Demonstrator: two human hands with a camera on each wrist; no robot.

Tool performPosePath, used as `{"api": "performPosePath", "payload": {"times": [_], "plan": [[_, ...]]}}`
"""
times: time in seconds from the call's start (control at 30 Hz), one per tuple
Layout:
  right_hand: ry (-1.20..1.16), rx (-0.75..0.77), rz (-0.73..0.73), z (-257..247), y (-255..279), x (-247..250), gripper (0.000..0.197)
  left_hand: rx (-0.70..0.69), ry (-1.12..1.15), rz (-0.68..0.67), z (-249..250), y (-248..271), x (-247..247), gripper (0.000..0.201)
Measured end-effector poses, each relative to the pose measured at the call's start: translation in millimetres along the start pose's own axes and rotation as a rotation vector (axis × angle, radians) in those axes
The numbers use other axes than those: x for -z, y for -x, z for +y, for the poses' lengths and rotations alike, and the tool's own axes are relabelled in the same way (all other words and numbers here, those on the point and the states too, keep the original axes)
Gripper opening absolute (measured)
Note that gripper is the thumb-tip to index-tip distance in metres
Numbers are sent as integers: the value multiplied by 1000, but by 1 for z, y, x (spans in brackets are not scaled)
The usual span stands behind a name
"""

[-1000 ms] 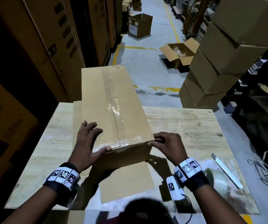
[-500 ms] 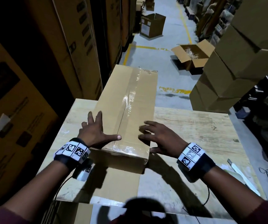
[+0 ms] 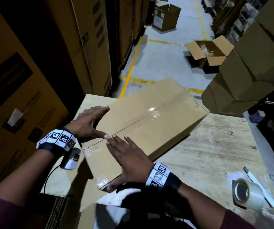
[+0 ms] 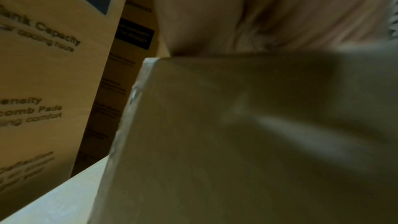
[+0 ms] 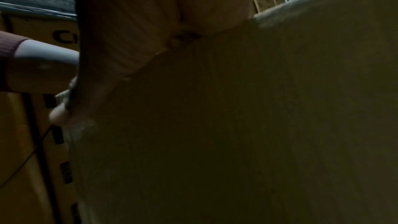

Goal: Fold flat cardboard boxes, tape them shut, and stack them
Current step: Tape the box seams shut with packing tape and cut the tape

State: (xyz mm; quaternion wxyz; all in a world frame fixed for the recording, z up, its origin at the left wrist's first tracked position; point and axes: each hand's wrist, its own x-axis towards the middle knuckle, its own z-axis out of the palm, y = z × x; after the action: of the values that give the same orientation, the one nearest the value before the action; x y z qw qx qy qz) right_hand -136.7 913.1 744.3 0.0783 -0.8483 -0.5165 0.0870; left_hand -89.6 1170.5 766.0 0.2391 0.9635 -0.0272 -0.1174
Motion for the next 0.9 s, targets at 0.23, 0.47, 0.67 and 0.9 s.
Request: {"api": "performPosePath", "payload": {"times": [0.23, 0.47, 0.67, 0.9], "plan": [[-47, -129, -110, 53, -1, 21, 112, 21, -92, 24, 8, 4, -5, 118], [7, -293, -76, 141, 34, 42, 90, 87, -164, 23, 15, 8, -9, 109], [58, -550, -56, 234, 56, 63, 79, -51, -348, -27, 88, 16, -24, 67], [-32, -766, -36, 271, 75, 73, 79, -184, -205, -252, 172, 4, -52, 94]]}}
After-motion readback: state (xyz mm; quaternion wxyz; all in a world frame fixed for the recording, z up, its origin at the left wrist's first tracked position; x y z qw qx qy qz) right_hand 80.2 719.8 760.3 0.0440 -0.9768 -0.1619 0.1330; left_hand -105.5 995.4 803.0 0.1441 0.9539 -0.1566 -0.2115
